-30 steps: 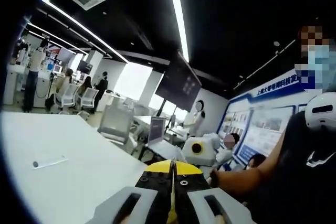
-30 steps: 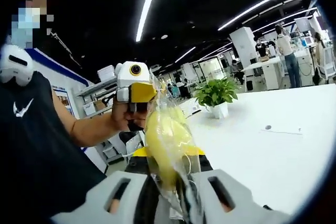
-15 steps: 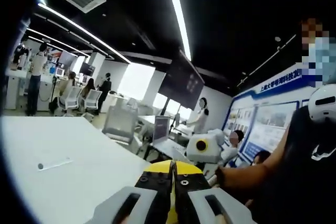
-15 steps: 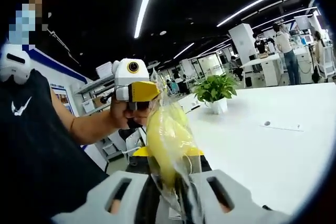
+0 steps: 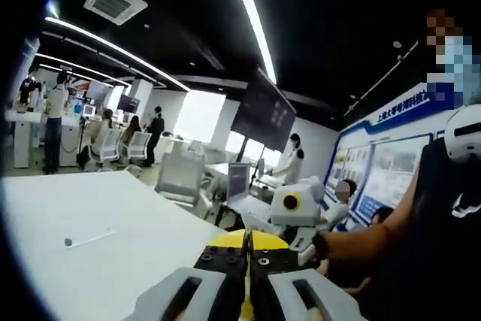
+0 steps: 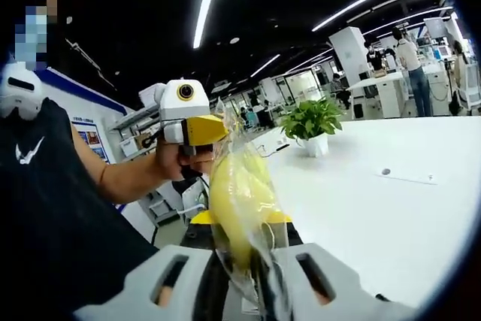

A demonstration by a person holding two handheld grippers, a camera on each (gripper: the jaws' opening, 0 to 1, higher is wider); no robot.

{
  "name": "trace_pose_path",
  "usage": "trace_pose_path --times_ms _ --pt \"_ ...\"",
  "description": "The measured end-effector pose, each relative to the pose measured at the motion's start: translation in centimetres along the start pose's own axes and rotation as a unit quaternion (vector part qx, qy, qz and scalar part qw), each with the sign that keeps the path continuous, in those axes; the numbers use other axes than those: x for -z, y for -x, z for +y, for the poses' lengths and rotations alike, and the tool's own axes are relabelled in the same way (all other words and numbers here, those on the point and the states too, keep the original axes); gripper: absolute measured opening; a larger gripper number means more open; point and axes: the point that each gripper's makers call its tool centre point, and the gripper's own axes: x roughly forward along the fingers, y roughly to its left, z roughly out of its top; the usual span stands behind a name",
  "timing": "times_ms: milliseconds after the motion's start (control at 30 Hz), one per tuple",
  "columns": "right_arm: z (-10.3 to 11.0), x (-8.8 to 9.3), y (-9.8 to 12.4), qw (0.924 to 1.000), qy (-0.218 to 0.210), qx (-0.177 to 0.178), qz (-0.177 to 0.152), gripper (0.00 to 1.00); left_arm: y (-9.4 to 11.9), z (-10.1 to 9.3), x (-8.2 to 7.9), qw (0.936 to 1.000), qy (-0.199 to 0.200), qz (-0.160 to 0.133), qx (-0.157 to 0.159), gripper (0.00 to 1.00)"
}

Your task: Compare the silicone blocks by pressing each to a similar depth, holding the contact briefly, and releasing to observe deformation and rebound differences across the visible hardness samples.

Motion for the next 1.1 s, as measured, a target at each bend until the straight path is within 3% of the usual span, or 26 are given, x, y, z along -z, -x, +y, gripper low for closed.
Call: trace_pose_path --times_ms 333,500,633,733,800,867,933,1000,1033,1100 --pt "-0.3 -0.2 0.0 0.9999 0.011 0.002 -0.009 0.05 0.2 -0.3 -0.1 0.9999 -0.014 -0.006 0.005 0.00" --pt "-0.5 0.0 -0.3 0.9997 0.021 0.007 -0.011 0.06 0.2 0.0 0.0 0.9998 -0.020 0.006 -0.002 0.00" --pt "-0.9 -0.4 -0.6 0.9959 0.084 0.015 -0.029 0.09 0.4 0.0 -0.1 0.9999 -0.015 -0.003 0.001 0.00" --pt "-1.1 -0.8 -0.7 0.9944 0.095 0.014 -0.045 0.15 0.6 0.0 -0.4 0.9998 -0.019 -0.008 -0.001 0.00" --pt "-1.8 -2.2 -0.7 0.9897 0.112 0.038 -0.081 0.41 0.7 0.3 -0.3 0.9997 -0.025 -0.003 -0.007 0.00" --pt "-2.5 -2.8 -0.7 0.9879 0.112 0.053 -0.093 0.68 0.8 0.9 0.5 0.9997 -0.020 0.006 -0.013 0.00" --pt "-2.8 -2.7 -0.7 0.9883 0.112 0.056 -0.087 0.76 0.8 1.3 1.1 0.9994 -0.023 0.013 -0.025 0.00" --pt "-4.1 -2.6 -0.4 0.9838 0.131 0.093 -0.080 0.93 1.0 2.0 1.5 0.9993 -0.017 0.016 -0.030 0.00" --pt "-4.7 -2.7 -0.2 0.9821 0.128 0.108 -0.087 0.96 1.2 2.2 1.5 0.9993 -0.013 0.014 -0.033 0.00" --pt "-4.7 -2.5 -0.1 0.9841 0.116 0.100 -0.089 0.97 1.3 2.2 1.4 0.9993 -0.010 0.012 -0.034 0.00"
